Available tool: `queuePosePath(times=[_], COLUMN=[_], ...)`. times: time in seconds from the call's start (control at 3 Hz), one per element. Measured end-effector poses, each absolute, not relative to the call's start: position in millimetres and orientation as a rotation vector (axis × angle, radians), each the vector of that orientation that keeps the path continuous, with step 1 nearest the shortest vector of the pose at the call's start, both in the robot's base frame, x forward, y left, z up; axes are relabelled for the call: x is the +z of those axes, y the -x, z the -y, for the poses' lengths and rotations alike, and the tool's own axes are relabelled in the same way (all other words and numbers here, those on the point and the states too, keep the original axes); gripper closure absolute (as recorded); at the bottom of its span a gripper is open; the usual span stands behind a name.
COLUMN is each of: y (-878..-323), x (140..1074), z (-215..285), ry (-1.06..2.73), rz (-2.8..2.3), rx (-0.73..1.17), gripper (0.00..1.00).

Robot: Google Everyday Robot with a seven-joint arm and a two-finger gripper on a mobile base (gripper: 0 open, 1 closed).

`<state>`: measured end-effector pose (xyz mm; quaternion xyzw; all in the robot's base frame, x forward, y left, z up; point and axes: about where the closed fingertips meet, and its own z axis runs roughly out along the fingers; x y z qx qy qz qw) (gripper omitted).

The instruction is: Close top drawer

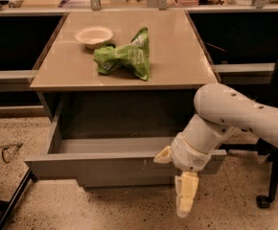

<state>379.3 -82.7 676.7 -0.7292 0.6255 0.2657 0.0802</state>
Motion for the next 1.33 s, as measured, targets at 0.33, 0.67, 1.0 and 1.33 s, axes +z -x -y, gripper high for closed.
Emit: queuePosePath(times=[0.33, 0.67, 1.0, 1.33], y=[-407.0, -407.3, -436.7, -455.4], x=[671.5, 671.4, 668.1, 665.6], z=[54.9, 54.9, 53.4, 50.6], ry=[2.225, 2.225, 2.228, 2.23], rz=[-1.77, -1.77, -1.722, -1.695], rx=[0.777, 0.777, 0.721, 0.687], gripper=[0.0, 0.0, 0.0, 0.0])
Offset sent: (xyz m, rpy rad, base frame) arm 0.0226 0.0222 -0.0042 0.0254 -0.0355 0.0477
